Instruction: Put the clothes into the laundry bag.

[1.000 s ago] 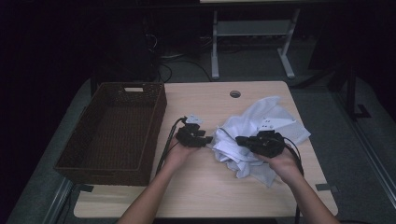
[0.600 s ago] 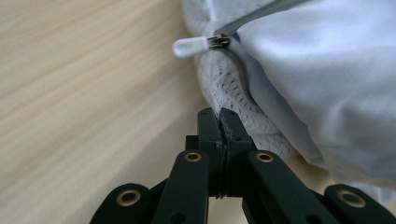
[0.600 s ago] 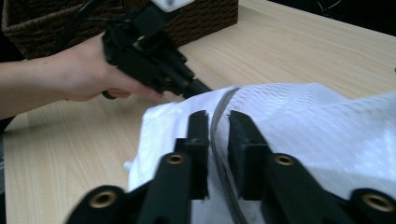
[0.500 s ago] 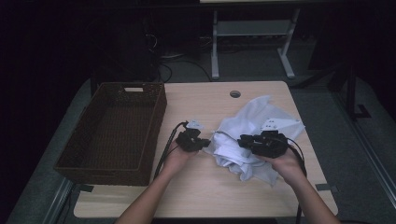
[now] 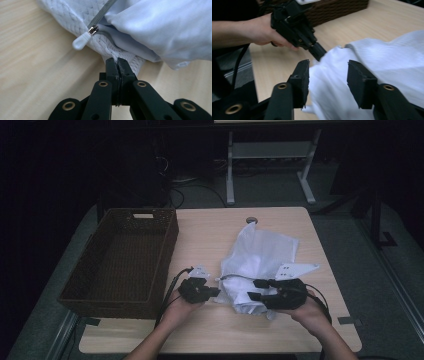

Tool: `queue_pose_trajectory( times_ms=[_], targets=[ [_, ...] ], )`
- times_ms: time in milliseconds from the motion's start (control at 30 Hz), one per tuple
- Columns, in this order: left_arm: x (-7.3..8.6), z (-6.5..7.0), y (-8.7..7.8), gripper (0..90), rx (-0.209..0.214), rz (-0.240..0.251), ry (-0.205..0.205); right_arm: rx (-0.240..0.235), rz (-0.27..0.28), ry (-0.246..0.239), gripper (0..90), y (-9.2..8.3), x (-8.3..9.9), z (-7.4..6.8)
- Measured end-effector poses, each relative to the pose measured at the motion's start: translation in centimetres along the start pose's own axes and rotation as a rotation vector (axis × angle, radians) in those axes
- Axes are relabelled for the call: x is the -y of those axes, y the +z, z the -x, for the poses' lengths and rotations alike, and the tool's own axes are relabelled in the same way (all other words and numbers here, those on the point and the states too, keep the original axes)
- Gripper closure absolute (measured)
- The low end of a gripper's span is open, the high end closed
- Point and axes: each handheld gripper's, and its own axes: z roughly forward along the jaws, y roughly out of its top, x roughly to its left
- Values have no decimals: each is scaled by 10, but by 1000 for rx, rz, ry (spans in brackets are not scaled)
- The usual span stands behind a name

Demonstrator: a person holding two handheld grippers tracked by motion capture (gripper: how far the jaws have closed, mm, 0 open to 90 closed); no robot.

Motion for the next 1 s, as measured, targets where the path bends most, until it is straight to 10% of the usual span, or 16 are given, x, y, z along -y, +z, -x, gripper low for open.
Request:
queue_pose_trajectory(
  times_ms=[433, 1000],
  targets=[
    [9, 14, -2, 893, 35, 3, 20, 140, -193, -141, 334, 52, 24, -18],
    [12, 13, 0, 893, 30, -7, 36, 174, -279, -185, 733, 73, 46, -11]
  ],
)
